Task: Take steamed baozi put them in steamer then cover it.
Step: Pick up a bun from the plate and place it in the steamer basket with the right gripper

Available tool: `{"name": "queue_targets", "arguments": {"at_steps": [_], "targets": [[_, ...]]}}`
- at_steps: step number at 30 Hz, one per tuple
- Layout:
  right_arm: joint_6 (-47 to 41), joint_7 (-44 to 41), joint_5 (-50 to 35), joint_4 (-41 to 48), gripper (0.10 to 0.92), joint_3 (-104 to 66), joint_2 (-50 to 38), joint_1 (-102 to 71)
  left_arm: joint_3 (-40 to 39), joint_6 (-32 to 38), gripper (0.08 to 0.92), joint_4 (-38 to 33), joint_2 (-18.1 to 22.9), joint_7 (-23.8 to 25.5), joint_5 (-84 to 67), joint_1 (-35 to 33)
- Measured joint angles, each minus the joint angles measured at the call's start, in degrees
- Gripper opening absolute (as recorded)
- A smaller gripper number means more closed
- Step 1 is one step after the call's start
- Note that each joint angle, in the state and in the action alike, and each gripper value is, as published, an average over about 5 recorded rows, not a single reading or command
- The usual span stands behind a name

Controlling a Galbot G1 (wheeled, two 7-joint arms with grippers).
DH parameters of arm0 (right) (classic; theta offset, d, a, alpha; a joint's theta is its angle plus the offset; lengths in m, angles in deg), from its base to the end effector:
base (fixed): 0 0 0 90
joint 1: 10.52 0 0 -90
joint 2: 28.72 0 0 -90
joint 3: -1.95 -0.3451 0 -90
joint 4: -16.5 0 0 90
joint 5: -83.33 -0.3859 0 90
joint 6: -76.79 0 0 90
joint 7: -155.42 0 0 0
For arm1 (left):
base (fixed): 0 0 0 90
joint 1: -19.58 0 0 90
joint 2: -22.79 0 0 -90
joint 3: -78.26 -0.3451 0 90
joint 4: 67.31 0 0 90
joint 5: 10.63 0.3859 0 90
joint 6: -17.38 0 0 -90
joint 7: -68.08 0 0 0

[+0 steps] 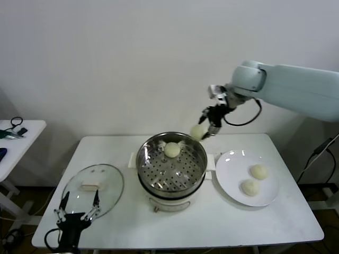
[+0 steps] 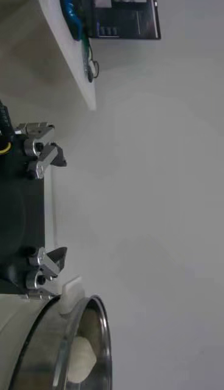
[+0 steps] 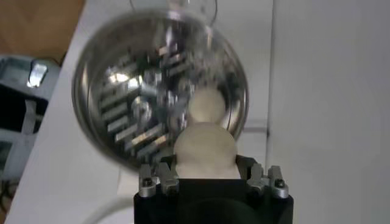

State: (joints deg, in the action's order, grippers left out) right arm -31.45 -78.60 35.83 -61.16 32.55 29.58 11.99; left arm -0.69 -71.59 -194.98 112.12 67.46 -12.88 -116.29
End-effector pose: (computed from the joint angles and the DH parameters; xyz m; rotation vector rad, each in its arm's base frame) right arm 0.5671 0.0514 0.0273 1.5047 -1.5433 1.3414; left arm 0.1308 0.0598 -0.2908 0.2247 -3.0093 -0.1511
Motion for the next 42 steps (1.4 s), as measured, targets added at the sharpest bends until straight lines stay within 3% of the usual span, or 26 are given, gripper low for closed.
{"name": "queue_targets", "arguments": {"at_steps": [8, 24, 28, 34, 42], "targets": [[-3.9, 4.1, -3.4, -0.2, 0.661, -0.6, 9.5, -3.0, 0.5, 0.2, 0.823, 0.0, 0.2, 0.1, 0.2, 0.3], [-6.4, 7.7, -0.1, 9.6, 0.662, 0.2, 22.0, -14.3, 0.6, 0.1, 0.823, 0.0, 0.1, 0.3, -0.1, 0.4], [-6.5, 7.9, 0.4, 10.8, 0.685, 0.0, 23.2, -15.4, 0.6, 0.2, 0.823, 0.0, 0.1, 0.3, -0.1, 0.3], [-5.4, 7.0, 1.8, 10.8, 0.809, 0.4, 23.2, -14.8, 0.6, 0.6, 0.823, 0.0, 0.0, 0.3, 0.3, -0.2], [-0.2, 1.0, 4.1, 7.6, 0.823, 2.9, 16.9, -8.2, 0.6, 0.8, 0.823, 0.0, -0.2, 0.3, 0.6, -0.2]]}}
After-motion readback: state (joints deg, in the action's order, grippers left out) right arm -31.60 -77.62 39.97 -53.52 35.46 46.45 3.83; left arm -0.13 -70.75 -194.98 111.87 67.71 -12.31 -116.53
